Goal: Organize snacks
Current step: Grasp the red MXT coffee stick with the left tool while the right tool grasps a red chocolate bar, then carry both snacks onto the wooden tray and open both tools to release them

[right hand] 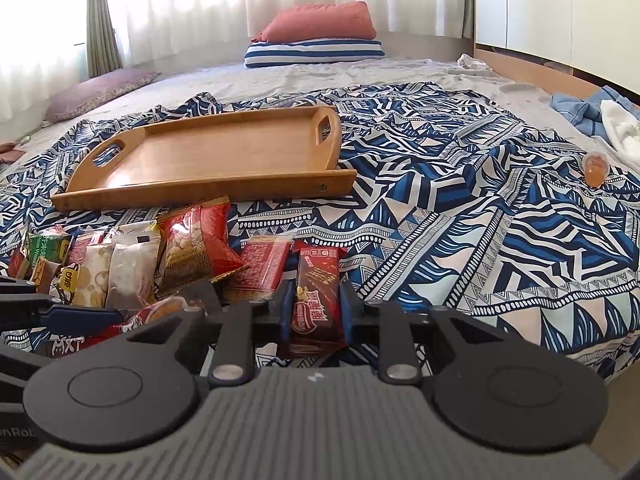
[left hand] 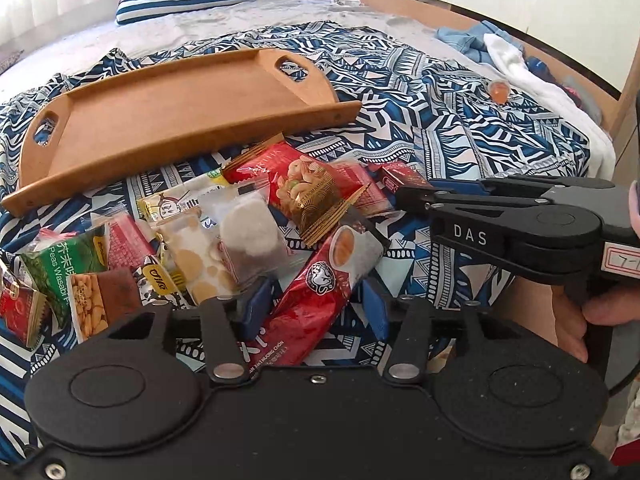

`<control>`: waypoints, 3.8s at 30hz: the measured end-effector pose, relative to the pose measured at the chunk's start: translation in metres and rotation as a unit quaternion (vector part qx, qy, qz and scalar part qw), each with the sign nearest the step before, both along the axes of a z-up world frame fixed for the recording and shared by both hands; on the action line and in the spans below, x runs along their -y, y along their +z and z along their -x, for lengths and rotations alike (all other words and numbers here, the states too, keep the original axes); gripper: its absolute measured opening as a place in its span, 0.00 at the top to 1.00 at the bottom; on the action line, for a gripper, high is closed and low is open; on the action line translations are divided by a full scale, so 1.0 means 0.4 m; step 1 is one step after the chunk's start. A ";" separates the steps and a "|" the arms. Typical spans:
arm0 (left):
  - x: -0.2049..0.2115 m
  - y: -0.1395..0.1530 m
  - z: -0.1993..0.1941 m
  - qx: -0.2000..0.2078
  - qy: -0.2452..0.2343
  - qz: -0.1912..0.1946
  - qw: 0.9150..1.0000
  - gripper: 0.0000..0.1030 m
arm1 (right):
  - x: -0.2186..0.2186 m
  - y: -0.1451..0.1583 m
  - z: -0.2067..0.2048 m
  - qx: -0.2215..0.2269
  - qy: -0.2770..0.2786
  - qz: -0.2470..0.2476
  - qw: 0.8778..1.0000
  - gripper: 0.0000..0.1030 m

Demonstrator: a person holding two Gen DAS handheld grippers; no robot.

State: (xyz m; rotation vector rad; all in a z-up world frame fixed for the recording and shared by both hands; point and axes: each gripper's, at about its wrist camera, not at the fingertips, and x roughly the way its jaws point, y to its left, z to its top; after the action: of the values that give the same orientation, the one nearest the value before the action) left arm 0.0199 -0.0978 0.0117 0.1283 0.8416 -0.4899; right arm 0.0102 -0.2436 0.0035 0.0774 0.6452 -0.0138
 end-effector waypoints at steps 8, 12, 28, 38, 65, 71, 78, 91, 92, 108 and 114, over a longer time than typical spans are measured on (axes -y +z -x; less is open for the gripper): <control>-0.008 0.030 0.011 0.005 0.016 0.006 1.000 0.73 | -0.006 0.018 0.005 0.009 -0.002 0.002 1.000 0.73; -0.020 0.062 0.022 0.019 0.022 0.018 0.999 0.73 | -0.010 0.032 0.010 0.017 -0.007 0.007 1.000 0.73; -0.123 0.195 -0.094 0.056 0.087 0.059 0.993 0.73 | 0.018 0.110 -0.029 0.042 -0.016 -0.014 0.999 0.74; -0.171 0.229 -0.276 0.030 0.158 0.119 0.980 0.73 | 0.033 0.174 -0.180 0.042 0.016 -0.079 0.996 0.74; -0.098 0.047 -0.674 -0.049 0.270 0.208 0.939 0.73 | 0.027 0.051 -0.561 -0.058 0.037 -0.126 0.990 0.74; -0.080 0.022 -0.699 -0.054 0.273 0.205 0.938 0.73 | 0.034 0.024 -0.568 -0.063 0.041 -0.129 0.989 0.74; -0.071 0.001 -0.715 -0.056 0.281 0.196 0.938 0.73 | 0.037 0.010 -0.567 -0.065 0.045 -0.131 0.988 0.74; -0.053 -0.005 -0.724 -0.046 0.280 0.174 0.943 0.73 | 0.033 0.007 -0.570 -0.065 0.053 -0.125 0.989 0.73; -0.052 -0.005 -0.724 -0.045 0.278 0.173 0.944 0.73 | 0.033 0.007 -0.570 -0.065 0.053 -0.125 0.989 0.73; -0.056 0.058 -0.678 -0.014 0.253 0.110 0.961 0.39 | 0.034 0.036 -0.547 -0.056 0.058 -0.116 0.990 0.64; -0.080 0.113 -0.586 0.027 0.226 0.082 0.970 0.21 | 0.030 0.072 -0.504 -0.038 0.061 -0.086 0.994 0.48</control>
State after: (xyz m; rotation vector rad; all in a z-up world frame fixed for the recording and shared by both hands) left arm 0.2543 -0.0657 0.0570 -0.2000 0.7444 -0.1247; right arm 0.2117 -0.2557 0.0325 0.2051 0.7255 0.1580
